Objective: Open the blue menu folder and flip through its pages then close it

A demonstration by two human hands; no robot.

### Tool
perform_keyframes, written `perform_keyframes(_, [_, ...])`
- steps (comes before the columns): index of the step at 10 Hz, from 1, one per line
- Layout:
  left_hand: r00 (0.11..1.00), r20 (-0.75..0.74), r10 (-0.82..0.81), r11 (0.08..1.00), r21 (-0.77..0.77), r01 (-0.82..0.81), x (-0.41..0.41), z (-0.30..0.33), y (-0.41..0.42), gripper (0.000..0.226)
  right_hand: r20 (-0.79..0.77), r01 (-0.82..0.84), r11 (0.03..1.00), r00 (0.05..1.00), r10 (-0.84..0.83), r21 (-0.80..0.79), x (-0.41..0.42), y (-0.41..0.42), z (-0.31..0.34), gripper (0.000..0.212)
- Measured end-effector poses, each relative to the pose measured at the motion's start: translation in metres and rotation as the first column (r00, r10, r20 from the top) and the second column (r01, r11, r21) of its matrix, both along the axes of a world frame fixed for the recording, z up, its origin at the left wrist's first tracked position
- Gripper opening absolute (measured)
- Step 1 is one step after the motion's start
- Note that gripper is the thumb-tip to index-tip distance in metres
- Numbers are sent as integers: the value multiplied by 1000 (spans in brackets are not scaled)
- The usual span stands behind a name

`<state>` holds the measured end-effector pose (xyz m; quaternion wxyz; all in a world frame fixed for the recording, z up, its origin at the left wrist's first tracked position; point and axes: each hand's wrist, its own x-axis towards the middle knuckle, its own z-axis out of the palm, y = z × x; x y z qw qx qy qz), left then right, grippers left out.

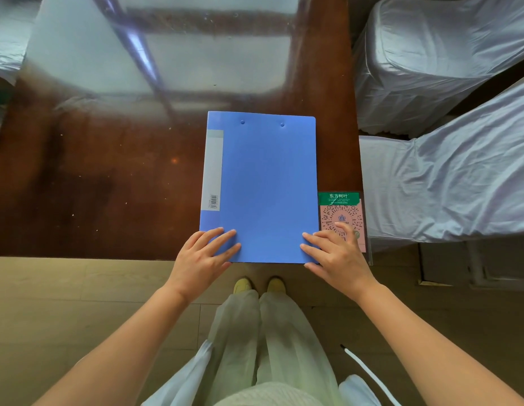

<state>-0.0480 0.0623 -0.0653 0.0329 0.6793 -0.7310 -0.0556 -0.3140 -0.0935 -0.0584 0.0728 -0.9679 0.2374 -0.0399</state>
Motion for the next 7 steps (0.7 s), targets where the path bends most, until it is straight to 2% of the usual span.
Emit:
perform_keyframes(5, [999, -51, -19, 998, 61, 22, 4, 7, -5, 45, -21, 41, 999, 999, -41, 31, 3, 3, 5, 40])
perform_keyframes(7, [996, -78, -47, 995, 88, 54, 7, 35, -17, 45, -33, 75, 996, 997, -74, 40, 13, -6, 25, 42])
